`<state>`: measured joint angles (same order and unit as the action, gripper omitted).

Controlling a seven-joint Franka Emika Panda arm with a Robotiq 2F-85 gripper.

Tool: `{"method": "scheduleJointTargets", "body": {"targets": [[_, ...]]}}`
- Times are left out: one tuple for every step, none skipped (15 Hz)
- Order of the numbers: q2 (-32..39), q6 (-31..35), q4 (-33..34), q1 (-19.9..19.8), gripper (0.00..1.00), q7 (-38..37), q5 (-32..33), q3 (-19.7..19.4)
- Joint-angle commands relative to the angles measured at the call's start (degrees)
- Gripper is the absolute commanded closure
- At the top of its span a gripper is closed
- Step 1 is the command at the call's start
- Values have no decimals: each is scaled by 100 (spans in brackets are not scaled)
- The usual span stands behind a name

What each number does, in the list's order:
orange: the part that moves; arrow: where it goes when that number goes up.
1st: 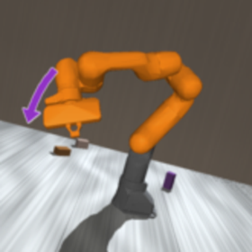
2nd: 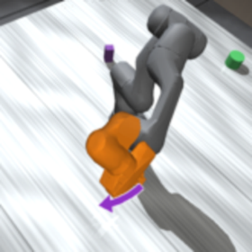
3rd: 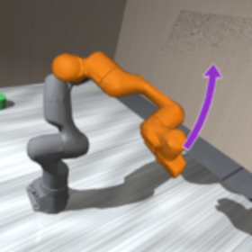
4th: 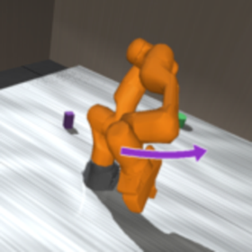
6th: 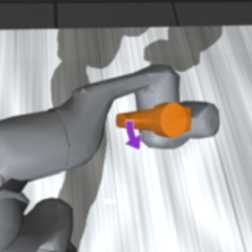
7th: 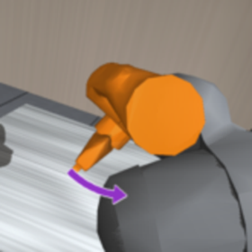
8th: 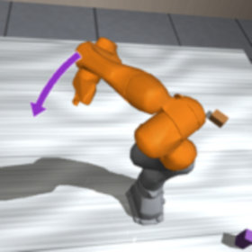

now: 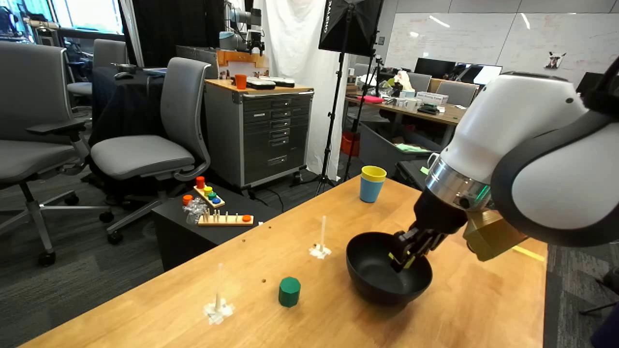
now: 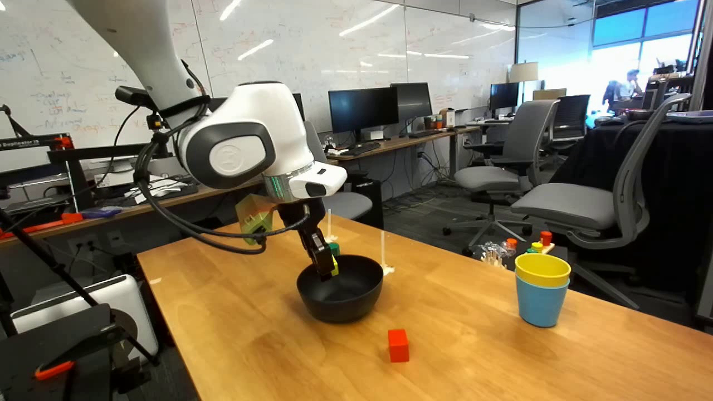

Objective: Put the blocks inside the black bowl

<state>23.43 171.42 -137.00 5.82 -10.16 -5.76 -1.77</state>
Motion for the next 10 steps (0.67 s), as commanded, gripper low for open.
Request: {"method": "scheduleJointTargets", "body": {"targets": [[494,215,365,-1,88,-193,-74,-14],[597,253,424,12,88,-228,-81,-42],[688,287,475,28,88,-263,-82,-75],[766,304,518,44,88,-296,-80,-107],[837,318,563,50,88,-321,-86,-124],[890,321,600,40,88,-337,-99,-128],[940,334,635,34,88,-350,-112,-129],[970,326,662,28,86,-355,-118,-131],[998,331,682,33,85,-359,-123,-137],[1013,326,700,32,79,-360,-130,-135]]}}
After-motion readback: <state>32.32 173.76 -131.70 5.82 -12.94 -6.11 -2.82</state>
